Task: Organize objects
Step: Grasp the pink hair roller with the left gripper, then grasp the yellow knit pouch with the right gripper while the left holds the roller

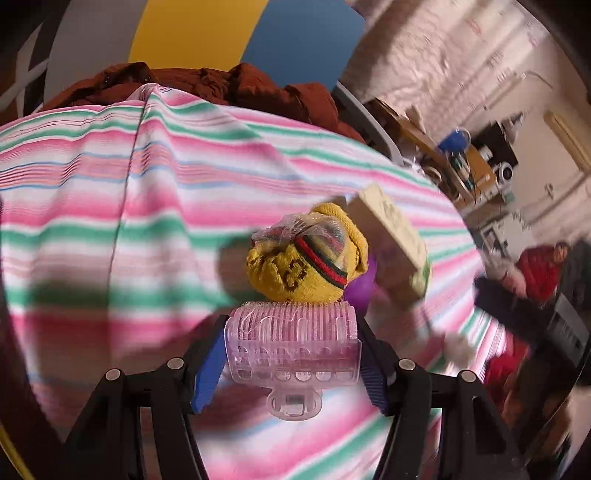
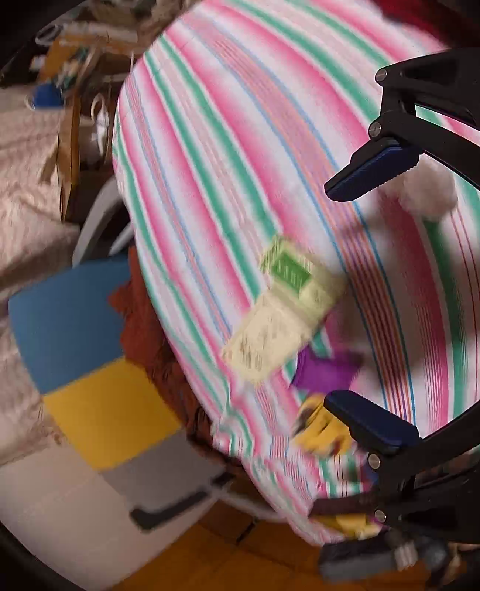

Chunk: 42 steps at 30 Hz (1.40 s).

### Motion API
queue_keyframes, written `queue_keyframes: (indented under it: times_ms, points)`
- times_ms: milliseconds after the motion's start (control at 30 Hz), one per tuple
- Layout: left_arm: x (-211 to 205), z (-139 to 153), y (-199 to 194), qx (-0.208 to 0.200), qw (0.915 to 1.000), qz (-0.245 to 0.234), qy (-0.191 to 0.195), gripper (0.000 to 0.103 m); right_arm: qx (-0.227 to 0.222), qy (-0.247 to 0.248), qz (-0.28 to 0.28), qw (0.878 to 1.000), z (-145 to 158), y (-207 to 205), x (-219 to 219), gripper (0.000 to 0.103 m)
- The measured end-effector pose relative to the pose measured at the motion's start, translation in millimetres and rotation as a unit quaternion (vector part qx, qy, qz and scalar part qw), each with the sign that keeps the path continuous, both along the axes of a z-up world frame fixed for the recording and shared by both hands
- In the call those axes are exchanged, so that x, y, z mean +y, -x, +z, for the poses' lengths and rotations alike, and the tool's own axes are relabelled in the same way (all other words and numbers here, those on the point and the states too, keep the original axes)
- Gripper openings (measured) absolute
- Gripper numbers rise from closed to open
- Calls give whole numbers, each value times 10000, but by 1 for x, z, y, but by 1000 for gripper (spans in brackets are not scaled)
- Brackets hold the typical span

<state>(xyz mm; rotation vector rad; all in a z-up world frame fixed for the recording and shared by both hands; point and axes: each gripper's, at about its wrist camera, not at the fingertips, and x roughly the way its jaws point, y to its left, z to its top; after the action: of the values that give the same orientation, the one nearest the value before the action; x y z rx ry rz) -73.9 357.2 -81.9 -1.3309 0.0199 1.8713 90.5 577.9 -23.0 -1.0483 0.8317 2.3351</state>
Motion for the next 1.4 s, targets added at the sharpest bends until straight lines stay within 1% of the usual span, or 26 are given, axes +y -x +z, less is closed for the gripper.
queue_keyframes:
  times_ms: [67, 100, 167, 233, 333, 433, 533, 633, 733, 900, 933, 1000, 1100, 1233, 1300, 1400]
  points:
    - [-9, -1, -13, 103, 9999, -108, 23, 65, 210, 289, 378, 9986, -1, 5, -7, 103]
    - [-13, -1, -19, 167, 9997, -153, 23, 65, 286, 531, 640, 9961, -3, 10, -12, 103]
    - [-19, 1, -33, 360, 9989, -288, 49, 65, 298, 876, 1087, 9898, -9, 21, -24, 103]
    - [-25, 1, -45, 477, 9981, -391, 52, 65, 211, 1208, 1565, 9800, -16, 34, -40, 103]
    - [-34, 2, -58, 597, 9970, -482, 40, 65, -7, 1516, 1937, 9693, -27, 46, -61, 103]
    - [-42, 2, -64, 580, 9970, -507, -17, 65, -251, 1562, 2106, 9647, -37, 56, -76, 103]
    - [-44, 2, -65, 583, 9969, -518, -43, 65, -425, 1606, 2159, 9622, -46, 61, -86, 103]
    - [-47, 2, -66, 597, 9969, -509, -71, 65, -588, 1513, 2237, 9611, -51, 67, -94, 101]
    - [-51, 3, -68, 637, 9966, -512, -79, 65, -738, 1373, 2396, 9583, -55, 72, -102, 93]
    - [-50, 2, -69, 669, 9965, -495, -78, 65, -964, 1104, 2503, 9570, -59, 75, -109, 69]
    - [-49, 1, -69, 662, 9965, -498, -56, 65, -994, 1061, 2517, 9568, -61, 76, -110, 67]
    - [-49, -1, -70, 656, 9966, -497, -46, 65, -1037, 901, 2567, 9567, -61, 76, -113, 60]
    - [-46, -1, -69, 684, 9965, -491, 2, 65, -1095, 622, 2615, 9570, -60, 77, -116, 54]
    - [-46, -2, -69, 711, 9961, -523, 20, 65, -1075, 480, 2601, 9584, -58, 78, -116, 50]
    - [-45, -2, -71, 765, 9956, -545, 30, 65, -1040, 375, 2547, 9607, -55, 78, -114, 46]
    - [-45, -2, -72, 822, 9950, -574, 30, 65, -1088, 151, 2439, 9636, -54, 76, -110, 44]
